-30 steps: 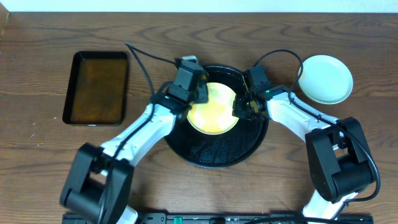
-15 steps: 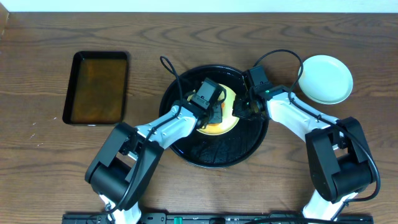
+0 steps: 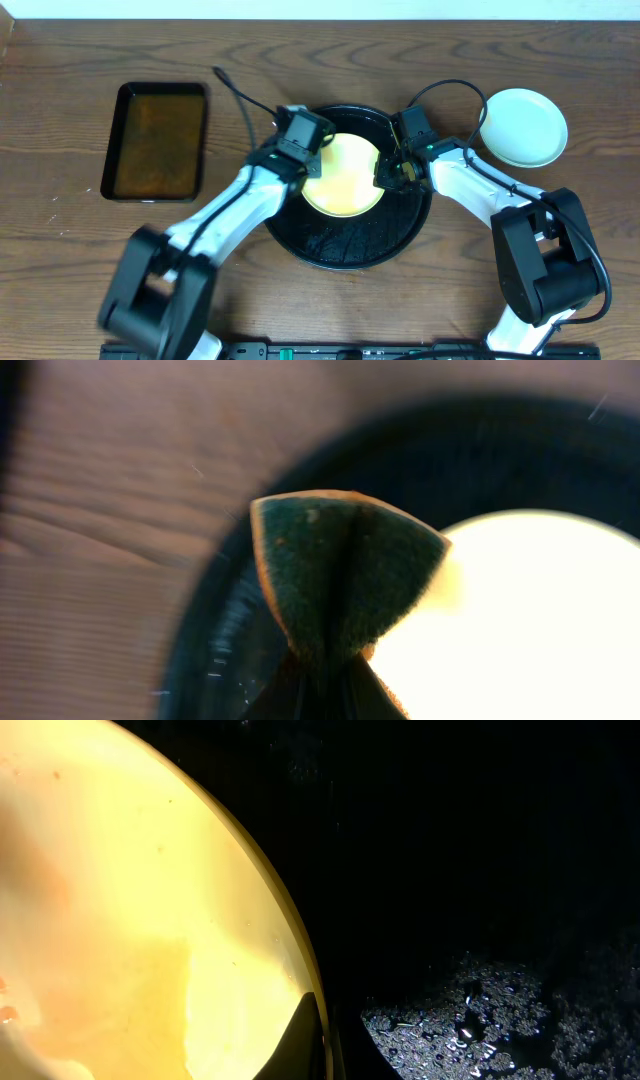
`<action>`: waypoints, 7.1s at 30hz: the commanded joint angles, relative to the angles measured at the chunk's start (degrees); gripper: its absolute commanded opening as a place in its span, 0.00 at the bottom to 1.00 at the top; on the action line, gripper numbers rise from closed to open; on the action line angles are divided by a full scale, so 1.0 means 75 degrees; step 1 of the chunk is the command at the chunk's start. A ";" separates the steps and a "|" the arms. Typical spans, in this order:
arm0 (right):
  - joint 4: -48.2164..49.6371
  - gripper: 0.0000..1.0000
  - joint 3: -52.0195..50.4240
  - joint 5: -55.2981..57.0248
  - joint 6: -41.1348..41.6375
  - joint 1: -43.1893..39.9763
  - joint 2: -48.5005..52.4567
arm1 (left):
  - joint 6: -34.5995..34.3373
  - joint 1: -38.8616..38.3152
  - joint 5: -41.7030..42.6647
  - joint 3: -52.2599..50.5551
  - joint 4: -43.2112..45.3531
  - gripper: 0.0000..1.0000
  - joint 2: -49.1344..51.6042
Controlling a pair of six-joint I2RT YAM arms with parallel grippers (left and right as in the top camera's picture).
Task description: Clean dirty plates on tray and stack at the side
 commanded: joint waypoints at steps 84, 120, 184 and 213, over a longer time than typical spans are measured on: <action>-0.2107 0.01 0.3051 0.9999 -0.6207 0.2798 -0.1463 | -0.0828 0.0283 -0.0463 -0.0058 -0.2110 0.08 -0.1542; -0.1891 0.02 0.2763 0.0886 -0.1198 -0.6528 0.0090 | -0.0947 0.0283 -0.0460 -0.0058 -0.2247 0.08 -0.1542; -0.4820 0.99 0.3375 0.2521 -0.2544 0.2104 -0.4992 | -0.0793 0.5485 0.2777 -0.0055 -0.2081 0.84 -0.3448; -0.7367 0.99 0.3287 0.1973 -0.2640 0.2101 -0.5018 | -0.0793 0.5485 0.2777 -0.0055 -0.2110 0.85 -0.3439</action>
